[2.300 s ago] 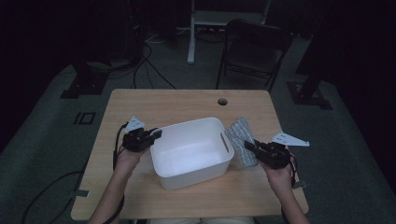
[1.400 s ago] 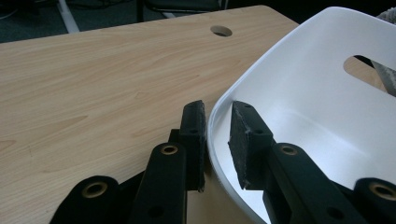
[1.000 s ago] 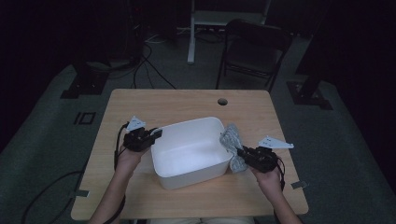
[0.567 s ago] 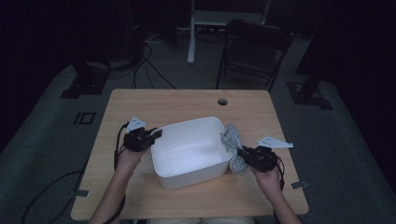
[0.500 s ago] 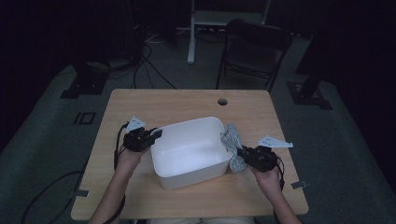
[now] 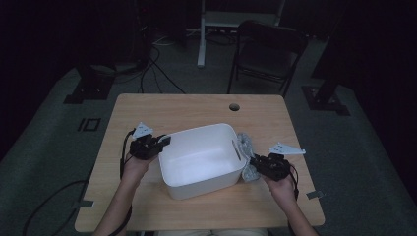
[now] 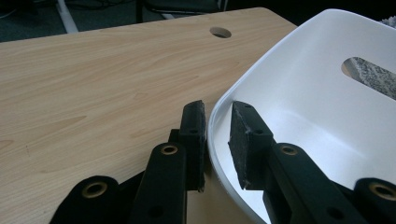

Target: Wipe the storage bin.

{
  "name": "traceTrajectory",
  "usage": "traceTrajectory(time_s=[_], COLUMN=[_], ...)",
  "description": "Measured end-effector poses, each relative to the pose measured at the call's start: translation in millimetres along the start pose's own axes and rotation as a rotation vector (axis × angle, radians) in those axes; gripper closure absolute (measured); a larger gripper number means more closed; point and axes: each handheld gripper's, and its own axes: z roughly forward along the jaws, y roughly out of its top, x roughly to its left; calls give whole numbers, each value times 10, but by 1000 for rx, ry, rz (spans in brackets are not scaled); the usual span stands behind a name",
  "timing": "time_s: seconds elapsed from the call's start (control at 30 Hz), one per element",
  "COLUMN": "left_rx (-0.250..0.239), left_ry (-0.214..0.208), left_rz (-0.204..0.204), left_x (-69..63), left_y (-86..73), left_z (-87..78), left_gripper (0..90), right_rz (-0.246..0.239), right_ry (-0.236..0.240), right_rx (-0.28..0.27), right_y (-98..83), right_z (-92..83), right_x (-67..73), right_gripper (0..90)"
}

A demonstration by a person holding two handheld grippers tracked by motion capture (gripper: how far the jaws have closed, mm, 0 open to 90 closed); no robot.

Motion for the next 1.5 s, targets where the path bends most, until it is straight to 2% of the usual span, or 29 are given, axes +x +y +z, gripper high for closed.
traceTrajectory(time_s=[0.1,0.13,0.17,0.2,0.3,0.37,0.4,0.43,0.47,0.6,0.77,0.87,1.07,1.13,1.33,1.5], left_rx=[-1,-1,-1,-1,0,2,2,2,4,4,2,2,1,2,1,-2], left_ry=[-2,-4,-4,-5,-11,-16,-19,-19,-19,-22,-20,-20,-25,-28,-35,-29], left_rz=[0,0,0,2,5,11,13,13,16,16,13,9,5,6,9,5], left_x=[2,4,4,5,10,18,21,21,21,23,20,22,33,36,44,35], left_y=[0,-1,-1,-1,0,2,4,4,7,8,8,9,11,10,10,10], left_z=[0,0,0,0,0,0,3,3,5,6,9,11,15,14,15,20], left_gripper=[756,755,756,756,756,756,756,756,756,756,756,756,755,755,755,755], right_rz=[7,0,0,7,7,-2,20,20,26,24,8,27,26,43,39,14], right_ry=[6,-3,-3,-3,-6,-8,5,5,16,27,6,-3,-18,-6,24,16], right_rx=[1,29,29,60,60,58,23,23,-10,-31,-15,-11,53,45,-9,12], right_y=[-2,-7,-7,-41,-56,-4,52,52,121,201,229,186,112,121,301,358], right_z=[9,39,39,90,99,71,20,20,-28,-33,82,168,287,275,180,253], right_x=[-6,-15,-15,-31,-40,-45,-67,-67,-77,-78,-71,-86,-121,-150,-171,-160], right_gripper=[769,769,769,769,769,768,768,768,768,768,767,769,769,768,768,770])
